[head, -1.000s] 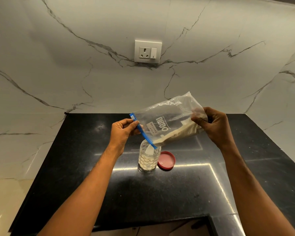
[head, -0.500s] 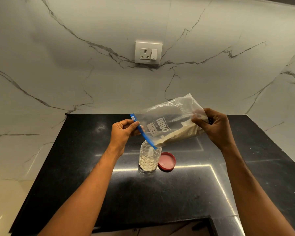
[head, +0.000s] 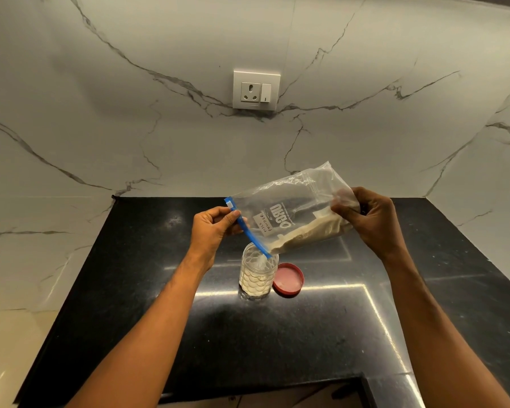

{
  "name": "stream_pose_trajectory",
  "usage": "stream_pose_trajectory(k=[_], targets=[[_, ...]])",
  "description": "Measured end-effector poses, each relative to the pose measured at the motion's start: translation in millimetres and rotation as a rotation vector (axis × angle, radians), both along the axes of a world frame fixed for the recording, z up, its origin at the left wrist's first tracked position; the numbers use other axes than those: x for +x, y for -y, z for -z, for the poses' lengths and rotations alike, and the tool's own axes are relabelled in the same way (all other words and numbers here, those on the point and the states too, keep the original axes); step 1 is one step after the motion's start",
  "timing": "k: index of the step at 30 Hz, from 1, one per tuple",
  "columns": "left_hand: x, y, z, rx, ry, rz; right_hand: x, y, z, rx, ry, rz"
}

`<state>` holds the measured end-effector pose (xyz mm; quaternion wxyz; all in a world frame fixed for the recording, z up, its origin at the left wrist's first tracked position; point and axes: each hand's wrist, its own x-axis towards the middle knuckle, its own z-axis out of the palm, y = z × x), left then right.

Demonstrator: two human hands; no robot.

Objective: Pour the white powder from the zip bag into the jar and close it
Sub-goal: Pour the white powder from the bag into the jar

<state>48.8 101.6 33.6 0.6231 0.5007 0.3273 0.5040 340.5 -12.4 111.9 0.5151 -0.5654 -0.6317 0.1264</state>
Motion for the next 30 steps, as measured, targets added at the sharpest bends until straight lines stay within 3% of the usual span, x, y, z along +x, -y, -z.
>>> stream_pose_trajectory(k=[30], targets=[[-1.7,-0.3,1.7,-0.010,-0.014,-0.010,-0.2,-4.1,-5.9,0.003,0.001,-0.017]])
